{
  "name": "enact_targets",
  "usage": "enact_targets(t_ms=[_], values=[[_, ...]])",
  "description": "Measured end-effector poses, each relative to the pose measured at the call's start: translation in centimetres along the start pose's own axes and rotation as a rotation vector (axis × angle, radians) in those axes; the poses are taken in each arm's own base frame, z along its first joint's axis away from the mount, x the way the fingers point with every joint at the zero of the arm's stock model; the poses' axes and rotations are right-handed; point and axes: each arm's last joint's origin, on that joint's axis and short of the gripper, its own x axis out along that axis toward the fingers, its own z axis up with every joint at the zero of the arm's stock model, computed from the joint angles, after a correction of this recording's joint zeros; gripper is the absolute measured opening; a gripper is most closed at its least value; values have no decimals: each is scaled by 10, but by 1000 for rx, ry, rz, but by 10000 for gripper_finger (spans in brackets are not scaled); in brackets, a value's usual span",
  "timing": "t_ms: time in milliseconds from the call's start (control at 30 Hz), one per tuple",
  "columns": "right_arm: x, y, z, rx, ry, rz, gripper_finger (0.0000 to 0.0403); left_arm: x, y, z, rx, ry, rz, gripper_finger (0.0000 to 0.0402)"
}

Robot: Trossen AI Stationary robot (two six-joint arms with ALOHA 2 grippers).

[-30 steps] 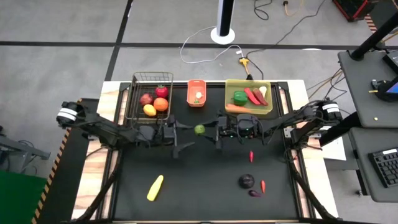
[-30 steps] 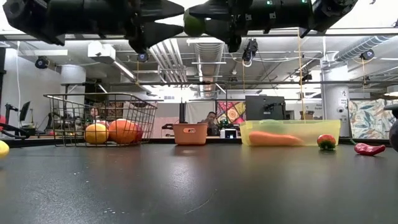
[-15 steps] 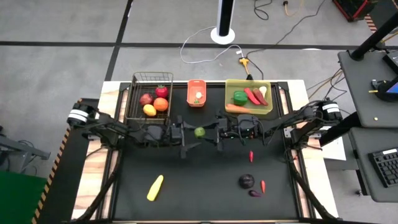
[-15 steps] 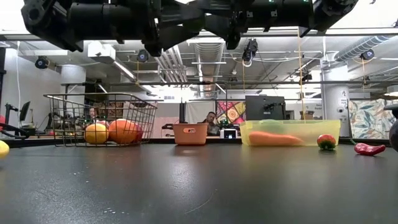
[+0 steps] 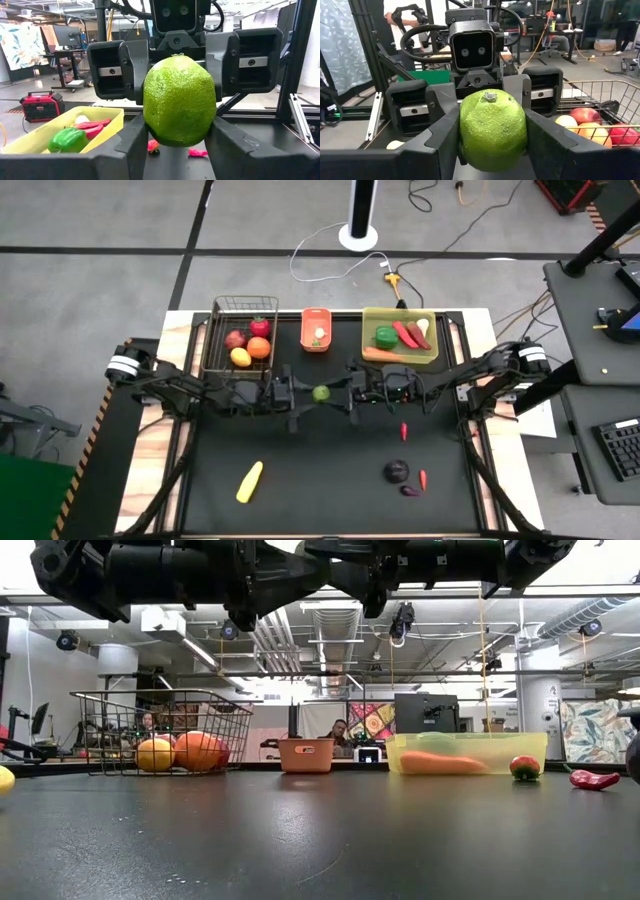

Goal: Sort produce into baskets
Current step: Put the green lemon into the wire basket

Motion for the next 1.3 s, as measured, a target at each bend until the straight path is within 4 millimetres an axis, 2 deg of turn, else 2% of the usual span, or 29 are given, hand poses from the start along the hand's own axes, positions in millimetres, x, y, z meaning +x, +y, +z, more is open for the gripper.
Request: enact_targets(t_ms=[133,400,533,733,967,1167,1300], values=[[0,0,0,24,2,-1,200,0,0,0,-2,1,0,146],[-1,-1,1,45,13,-8,256,0,0,-1,3,12,-5,149],[-6,-1,9,50,-1,-19,279,-2,1,1,-7,30,10,149],[-5,-6,26,54,94,-52,301,-11,7,13,-2,82,108,148],[0,-11,52,24,259,-186,304,-36,19,34,18,189,268,148],[1,-18,81,44,356,-272,299,-67,36,49,-22,249,553,148],[0,-23,93,45,401,-294,302,-84,44,60,-45,326,644,148]])
